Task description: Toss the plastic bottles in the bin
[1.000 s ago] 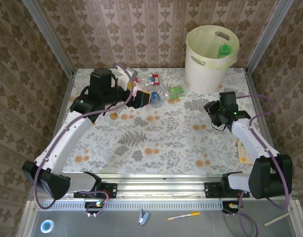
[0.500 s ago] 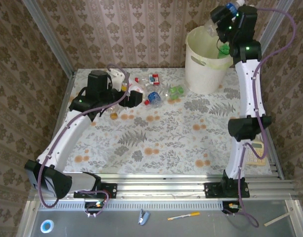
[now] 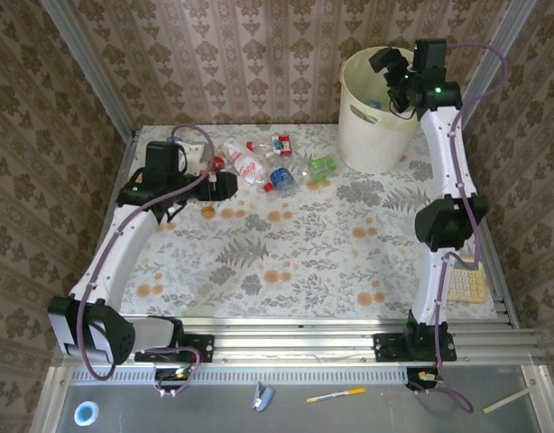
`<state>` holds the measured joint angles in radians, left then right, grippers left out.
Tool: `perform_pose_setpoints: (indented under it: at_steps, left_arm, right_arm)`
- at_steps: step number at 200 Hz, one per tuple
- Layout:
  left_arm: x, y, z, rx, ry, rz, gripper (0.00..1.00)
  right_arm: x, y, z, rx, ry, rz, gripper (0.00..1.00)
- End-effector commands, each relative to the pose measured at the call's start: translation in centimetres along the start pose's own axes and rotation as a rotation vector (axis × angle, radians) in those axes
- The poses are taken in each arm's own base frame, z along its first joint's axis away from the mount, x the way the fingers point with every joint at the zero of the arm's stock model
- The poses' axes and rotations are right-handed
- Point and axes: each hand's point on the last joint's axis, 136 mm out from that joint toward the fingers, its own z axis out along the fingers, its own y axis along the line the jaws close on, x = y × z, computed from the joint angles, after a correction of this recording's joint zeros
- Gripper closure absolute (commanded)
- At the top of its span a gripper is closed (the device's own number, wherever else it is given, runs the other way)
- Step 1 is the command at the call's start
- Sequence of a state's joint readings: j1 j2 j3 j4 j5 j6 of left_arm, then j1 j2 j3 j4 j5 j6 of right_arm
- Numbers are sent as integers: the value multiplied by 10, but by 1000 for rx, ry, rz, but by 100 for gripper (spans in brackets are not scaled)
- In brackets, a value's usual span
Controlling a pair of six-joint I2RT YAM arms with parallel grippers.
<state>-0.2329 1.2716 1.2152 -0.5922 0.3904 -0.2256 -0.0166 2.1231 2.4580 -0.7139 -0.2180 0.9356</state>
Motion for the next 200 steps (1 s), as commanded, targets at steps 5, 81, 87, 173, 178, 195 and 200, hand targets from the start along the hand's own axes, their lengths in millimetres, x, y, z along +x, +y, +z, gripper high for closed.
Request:
perform_pose_setpoints:
  at_steps: [5,81,87,173,178,195,200]
  left_arm:
    - [10,26,5,-67,45,-116,0]
    - [22,79,19,-231,137,-243,0]
    - [23,84,20,-245,141,-251,0]
    - [15,116,37,-337,185,-217,0]
    - [13,117,38,-333,182,-213,0]
    - [7,114,44,-298,179,-187,0]
    - [5,113,45,-292,178,-181,0]
  right_arm:
    - [2,48,-75,-111,-43,-107,0]
    - [64,44,-129,-220,69,-241,0]
    - [71,40,-132,-220,84,-250,0]
    - [142,21,-180,-325,219,-402,0]
    - [146,21,-183,-330,224,-409,0]
    - [157,16,-185,-346,241,-416,0]
    - [160,15,-185,-351,246,-419,0]
